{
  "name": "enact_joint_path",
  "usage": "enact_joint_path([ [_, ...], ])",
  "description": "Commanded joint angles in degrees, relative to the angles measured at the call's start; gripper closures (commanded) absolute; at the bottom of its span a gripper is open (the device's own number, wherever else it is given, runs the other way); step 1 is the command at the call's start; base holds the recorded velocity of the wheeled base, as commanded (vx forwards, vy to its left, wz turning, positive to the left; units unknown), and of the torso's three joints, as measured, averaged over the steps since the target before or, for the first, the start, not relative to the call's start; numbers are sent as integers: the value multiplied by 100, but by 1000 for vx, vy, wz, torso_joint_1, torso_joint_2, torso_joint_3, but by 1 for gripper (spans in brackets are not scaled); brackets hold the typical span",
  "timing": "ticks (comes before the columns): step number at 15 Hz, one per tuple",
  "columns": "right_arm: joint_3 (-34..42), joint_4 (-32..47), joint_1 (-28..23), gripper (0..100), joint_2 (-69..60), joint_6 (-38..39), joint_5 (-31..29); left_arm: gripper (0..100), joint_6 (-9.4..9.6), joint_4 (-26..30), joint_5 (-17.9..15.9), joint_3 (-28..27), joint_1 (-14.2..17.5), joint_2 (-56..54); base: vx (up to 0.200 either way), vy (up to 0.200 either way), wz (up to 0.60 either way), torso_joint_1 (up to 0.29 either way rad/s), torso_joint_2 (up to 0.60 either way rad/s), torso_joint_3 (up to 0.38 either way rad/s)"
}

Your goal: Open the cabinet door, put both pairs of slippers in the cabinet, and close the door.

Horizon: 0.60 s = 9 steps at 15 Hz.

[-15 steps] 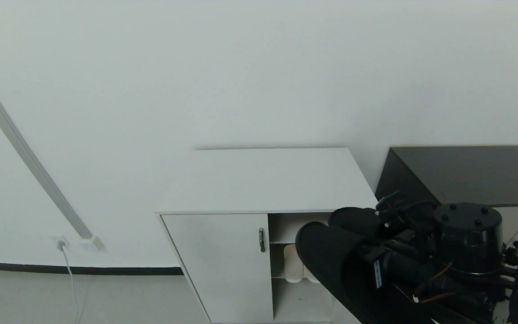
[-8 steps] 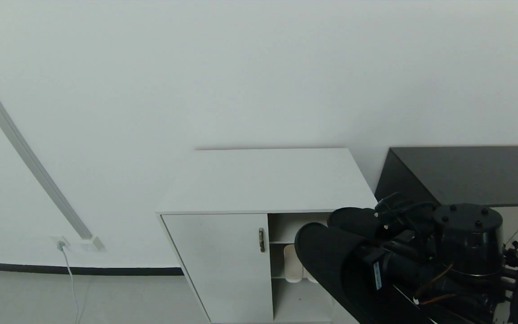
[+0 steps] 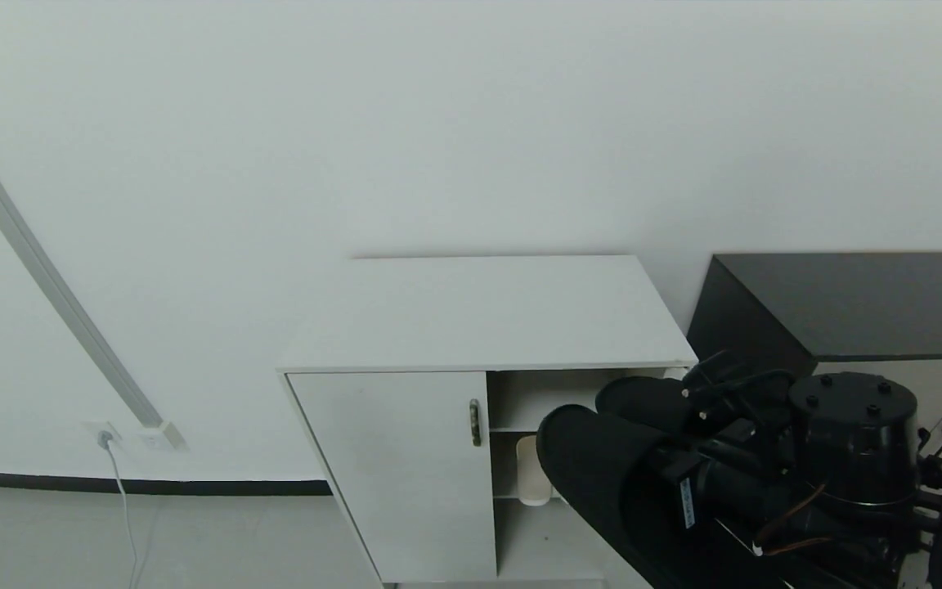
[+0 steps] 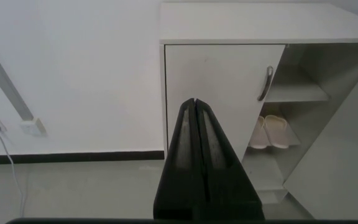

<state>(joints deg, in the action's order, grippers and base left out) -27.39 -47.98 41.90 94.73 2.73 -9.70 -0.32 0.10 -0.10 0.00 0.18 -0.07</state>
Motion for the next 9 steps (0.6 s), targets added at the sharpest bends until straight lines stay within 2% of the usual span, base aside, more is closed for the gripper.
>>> enact_joint_path([
  [1, 6, -1, 20, 100, 10, -1, 4, 100, -3, -1, 1, 0, -1, 7, 0, 0, 0, -163, 369, 207],
  [5, 15, -1, 73, 100, 10, -1, -5, 100, -3, -1, 1, 0, -1, 7, 0, 0, 0, -173, 401, 227],
  [9, 23, -1, 64, 100, 10, -1, -5, 100, 5, -1, 1, 0, -1, 7, 0, 0, 0, -225, 530, 303],
])
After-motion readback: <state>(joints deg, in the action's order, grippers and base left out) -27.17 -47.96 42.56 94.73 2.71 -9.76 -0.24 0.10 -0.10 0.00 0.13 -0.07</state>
